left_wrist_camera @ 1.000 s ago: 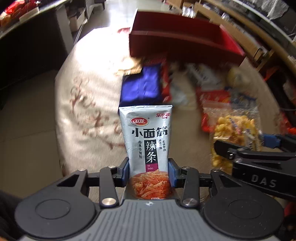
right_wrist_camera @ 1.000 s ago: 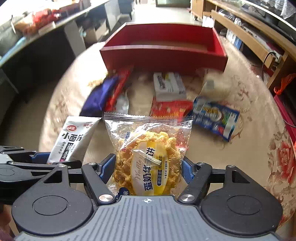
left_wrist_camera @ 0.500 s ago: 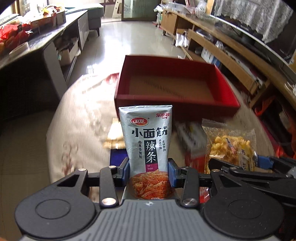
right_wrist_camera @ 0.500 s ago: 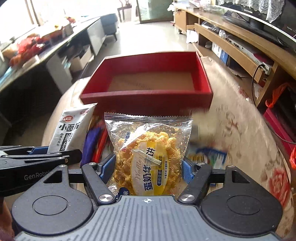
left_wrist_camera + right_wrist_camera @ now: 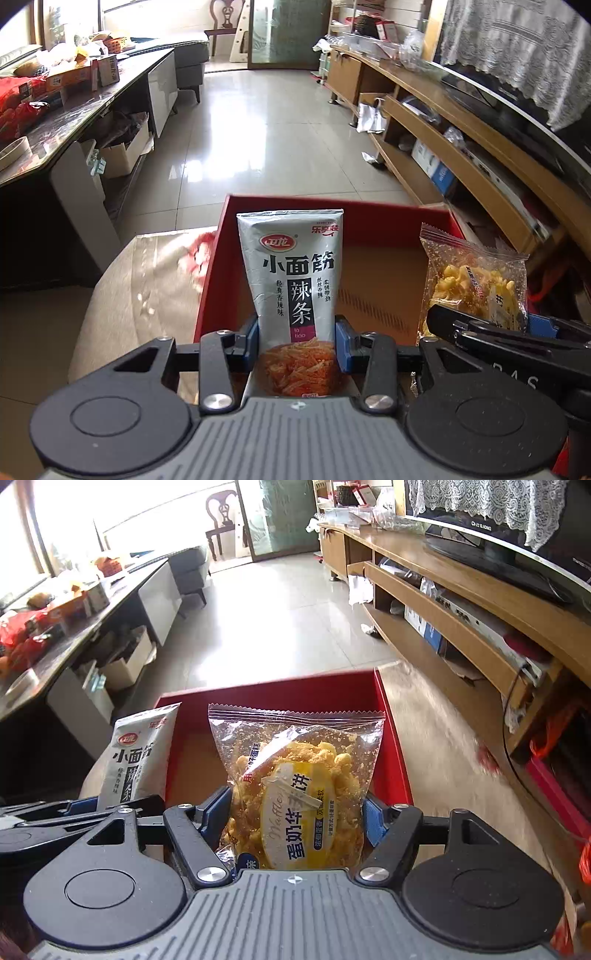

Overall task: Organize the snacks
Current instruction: 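Lift both held bags and carry them over the red box, then lower both bags into the red box and open both grippers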

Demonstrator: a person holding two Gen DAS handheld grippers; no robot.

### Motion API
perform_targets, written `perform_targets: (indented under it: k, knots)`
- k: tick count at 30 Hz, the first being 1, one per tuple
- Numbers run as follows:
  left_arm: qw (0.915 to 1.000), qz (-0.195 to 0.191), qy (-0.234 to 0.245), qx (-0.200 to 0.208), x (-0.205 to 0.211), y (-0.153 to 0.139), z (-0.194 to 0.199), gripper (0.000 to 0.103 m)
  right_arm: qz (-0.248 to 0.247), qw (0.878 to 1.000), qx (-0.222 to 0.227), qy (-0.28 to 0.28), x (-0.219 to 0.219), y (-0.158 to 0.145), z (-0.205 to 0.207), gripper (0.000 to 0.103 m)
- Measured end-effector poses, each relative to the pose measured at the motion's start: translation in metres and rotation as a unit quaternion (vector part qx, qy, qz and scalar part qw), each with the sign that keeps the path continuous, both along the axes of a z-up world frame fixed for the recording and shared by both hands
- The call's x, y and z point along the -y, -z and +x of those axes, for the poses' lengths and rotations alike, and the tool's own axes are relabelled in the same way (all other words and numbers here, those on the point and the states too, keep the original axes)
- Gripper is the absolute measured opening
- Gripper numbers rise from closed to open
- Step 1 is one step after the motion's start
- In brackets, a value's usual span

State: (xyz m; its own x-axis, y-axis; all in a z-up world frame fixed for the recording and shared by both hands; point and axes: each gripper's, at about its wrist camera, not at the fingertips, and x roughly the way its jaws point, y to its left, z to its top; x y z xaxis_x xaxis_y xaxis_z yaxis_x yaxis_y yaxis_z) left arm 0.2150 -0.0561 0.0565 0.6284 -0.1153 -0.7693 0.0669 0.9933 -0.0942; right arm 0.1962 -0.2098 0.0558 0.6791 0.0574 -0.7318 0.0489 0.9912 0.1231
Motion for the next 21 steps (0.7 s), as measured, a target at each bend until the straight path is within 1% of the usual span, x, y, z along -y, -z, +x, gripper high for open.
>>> perform_targets:
  k: [6, 11, 15, 19, 21]
  knots:
    - [0.9998, 0.012, -0.012, -0.008, 0.007, 0.019, 0.039, 0.035, -0.022, 1.000, -0.008, -0.003, -0.001, 0.016, 0.037, 0.076]
    - [0.9993, 0.029, -0.019, -0.012, 0.012, 0.036, 0.059, 0.035, -0.022, 1.000, -0.018, -0.004, -0.001, 0.029, 0.057, 0.076]
    - [0.9985, 0.037, -0.027, -0.030, 0.012, 0.056, 0.072, 0.035, -0.020, 0.999, -0.030, -0.006, -0.002, 0.046, 0.070, 0.076]
    - [0.9975, 0.043, -0.032, -0.045, 0.012, 0.073, 0.080, 0.035, -0.029, 0.999, -0.043, -0.013, -0.007, 0.063, 0.077, 0.076]
    - [0.9968, 0.065, -0.028, -0.035, 0.016, 0.075, 0.080, 0.035, -0.030, 0.998, -0.048, -0.014, -0.009, 0.067, 0.080, 0.076]
